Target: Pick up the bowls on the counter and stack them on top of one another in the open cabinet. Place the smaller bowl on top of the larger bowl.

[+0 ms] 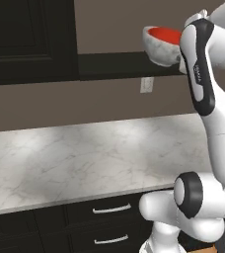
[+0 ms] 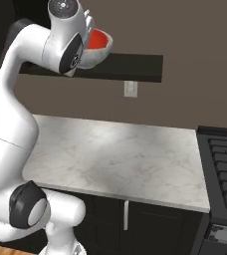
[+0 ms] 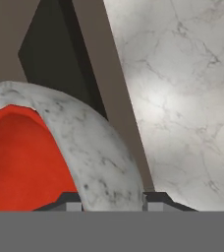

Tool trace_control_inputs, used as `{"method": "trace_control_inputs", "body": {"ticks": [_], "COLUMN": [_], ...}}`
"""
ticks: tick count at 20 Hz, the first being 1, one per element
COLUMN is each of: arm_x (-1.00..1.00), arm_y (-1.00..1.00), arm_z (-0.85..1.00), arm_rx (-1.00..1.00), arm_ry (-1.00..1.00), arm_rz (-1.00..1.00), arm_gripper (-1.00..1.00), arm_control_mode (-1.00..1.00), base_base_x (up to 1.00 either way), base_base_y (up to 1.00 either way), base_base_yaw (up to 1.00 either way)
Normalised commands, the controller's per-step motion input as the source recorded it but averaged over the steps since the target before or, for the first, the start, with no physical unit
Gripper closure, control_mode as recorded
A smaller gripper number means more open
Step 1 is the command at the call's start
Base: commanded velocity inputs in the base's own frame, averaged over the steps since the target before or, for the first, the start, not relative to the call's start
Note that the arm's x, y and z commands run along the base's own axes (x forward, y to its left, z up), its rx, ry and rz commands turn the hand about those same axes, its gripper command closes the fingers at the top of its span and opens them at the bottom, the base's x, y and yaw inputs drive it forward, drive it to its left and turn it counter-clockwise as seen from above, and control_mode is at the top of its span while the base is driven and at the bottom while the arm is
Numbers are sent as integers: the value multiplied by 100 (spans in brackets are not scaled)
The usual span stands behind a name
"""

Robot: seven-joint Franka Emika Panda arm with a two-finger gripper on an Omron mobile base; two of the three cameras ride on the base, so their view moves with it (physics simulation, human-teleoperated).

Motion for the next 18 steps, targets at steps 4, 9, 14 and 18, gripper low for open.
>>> {"method": "trace_control_inputs", "body": {"ticks": [4, 9, 14, 18], "arm_x": [0, 8, 21, 15], "arm_y": [27, 17, 3, 0], "arm_z": [-34, -12, 0, 0], "arm_rx": [-6, -4, -4, -4], "arm_ry": [-10, -17, -17, -6], "arm_rz": [0, 0, 0, 0], "arm_gripper": [100, 100, 100, 100], "arm_control_mode": [-100, -100, -100, -100], "base_base_x": [0, 0, 0, 0], "base_base_y": [0, 0, 0, 0], "base_base_yaw": [0, 0, 0, 0]}}
